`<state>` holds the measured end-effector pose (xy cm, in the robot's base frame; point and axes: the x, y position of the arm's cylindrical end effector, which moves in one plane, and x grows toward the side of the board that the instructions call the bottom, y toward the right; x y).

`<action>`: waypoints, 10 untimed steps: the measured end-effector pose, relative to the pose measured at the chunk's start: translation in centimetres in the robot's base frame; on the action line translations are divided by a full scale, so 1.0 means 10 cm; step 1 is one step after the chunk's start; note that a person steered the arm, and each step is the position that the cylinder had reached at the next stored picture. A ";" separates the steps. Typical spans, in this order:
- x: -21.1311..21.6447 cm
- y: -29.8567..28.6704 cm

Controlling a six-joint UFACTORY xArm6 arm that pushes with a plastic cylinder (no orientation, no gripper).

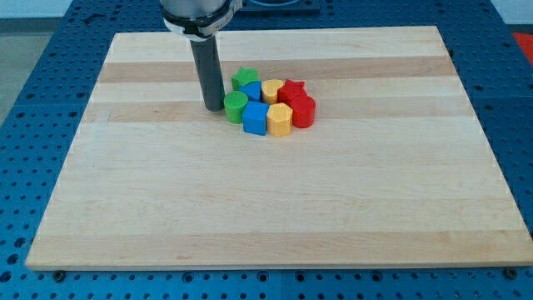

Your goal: Push the group of blocks a bit down

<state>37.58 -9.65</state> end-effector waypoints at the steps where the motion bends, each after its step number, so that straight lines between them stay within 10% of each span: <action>1: -0.03 -0.06; 4: -0.97 -0.10; 10: -0.83 0.25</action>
<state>29.28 -7.11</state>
